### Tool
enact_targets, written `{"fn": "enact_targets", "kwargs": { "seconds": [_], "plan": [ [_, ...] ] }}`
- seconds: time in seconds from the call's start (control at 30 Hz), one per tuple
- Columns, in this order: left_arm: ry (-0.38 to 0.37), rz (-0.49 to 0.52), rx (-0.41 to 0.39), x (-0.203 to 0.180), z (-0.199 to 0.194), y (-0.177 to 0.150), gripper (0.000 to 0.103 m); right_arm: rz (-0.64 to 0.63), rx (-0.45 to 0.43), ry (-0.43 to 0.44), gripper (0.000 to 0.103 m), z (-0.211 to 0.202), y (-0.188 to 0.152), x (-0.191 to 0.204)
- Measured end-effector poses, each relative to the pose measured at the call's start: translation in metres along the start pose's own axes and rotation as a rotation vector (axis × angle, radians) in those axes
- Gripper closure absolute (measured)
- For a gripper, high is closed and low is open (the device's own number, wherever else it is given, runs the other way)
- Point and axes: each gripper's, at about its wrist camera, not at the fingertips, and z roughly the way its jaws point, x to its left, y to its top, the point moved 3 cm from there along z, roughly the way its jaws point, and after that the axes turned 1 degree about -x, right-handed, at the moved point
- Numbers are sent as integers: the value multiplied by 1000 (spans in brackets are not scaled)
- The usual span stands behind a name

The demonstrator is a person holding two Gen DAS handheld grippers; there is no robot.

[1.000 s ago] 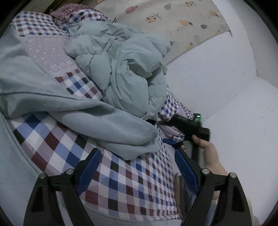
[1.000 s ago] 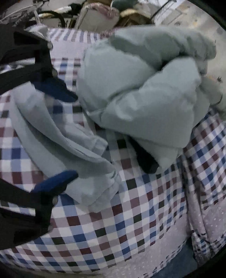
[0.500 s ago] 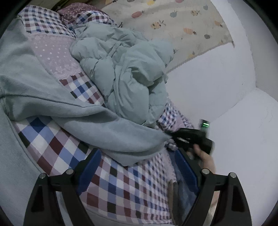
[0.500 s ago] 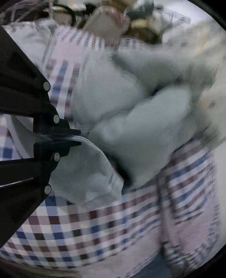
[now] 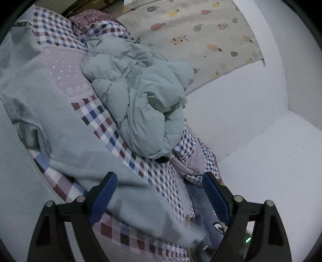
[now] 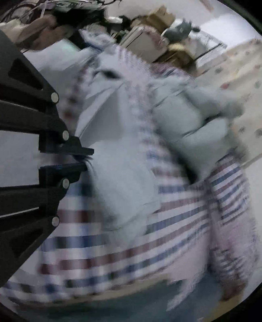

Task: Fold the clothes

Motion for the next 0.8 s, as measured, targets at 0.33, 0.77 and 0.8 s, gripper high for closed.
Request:
{"fn": "enact_targets", "kwargs": {
  "seconds": [0.33,0.77,0.8],
  "plan": [
    [43,4,23,6,0,-4,14,-155,-6,-97,52,-32,4,-10],
    [83,-19,-12,20,-2,6,14,-87,39,-80,41,103,138,-79],
    [86,-20,-14,22,-2,7,14,-82,43,-75,41,110,141,-82]
  ]
}}
